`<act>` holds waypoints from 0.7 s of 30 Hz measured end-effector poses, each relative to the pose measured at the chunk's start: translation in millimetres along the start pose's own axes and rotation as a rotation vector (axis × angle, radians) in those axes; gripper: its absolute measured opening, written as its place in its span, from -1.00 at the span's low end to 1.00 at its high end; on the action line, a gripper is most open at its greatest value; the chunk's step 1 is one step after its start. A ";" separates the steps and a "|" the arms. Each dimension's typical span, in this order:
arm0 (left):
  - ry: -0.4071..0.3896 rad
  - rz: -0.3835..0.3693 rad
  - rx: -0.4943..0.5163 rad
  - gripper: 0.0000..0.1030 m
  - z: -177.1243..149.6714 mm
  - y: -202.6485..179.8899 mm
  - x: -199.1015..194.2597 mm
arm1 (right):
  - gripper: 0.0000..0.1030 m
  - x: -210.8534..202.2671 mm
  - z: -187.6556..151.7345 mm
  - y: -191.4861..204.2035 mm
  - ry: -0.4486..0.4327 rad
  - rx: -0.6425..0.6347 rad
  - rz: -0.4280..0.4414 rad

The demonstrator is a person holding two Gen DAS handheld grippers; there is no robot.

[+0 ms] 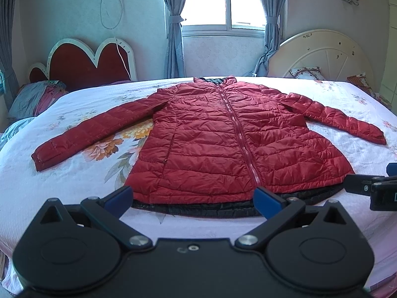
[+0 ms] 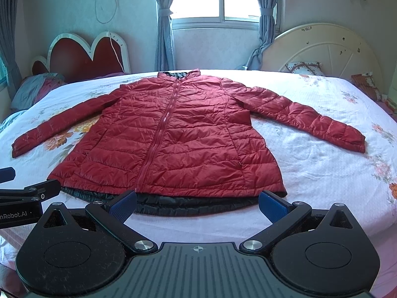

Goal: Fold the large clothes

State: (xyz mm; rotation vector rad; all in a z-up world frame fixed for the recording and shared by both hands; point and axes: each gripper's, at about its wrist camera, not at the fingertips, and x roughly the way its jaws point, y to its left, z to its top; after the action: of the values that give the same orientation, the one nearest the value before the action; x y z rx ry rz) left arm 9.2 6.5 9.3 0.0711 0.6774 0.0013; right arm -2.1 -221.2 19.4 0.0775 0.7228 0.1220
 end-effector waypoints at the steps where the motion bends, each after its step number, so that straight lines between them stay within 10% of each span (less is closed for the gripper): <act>1: 0.000 0.000 0.001 1.00 0.0 0.0 0.2 | 1.00 -0.2 -1.1 1.2 0.000 -0.002 0.000; 21: 0.001 0.000 0.001 0.99 -1.0 1.3 1.5 | 1.00 2.6 0.1 2.1 0.005 -0.005 -0.001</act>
State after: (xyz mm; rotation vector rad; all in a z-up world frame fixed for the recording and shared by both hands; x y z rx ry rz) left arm 9.7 7.9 7.6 0.0719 0.6780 0.0007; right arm -0.3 -218.8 18.0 0.0722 0.7270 0.1234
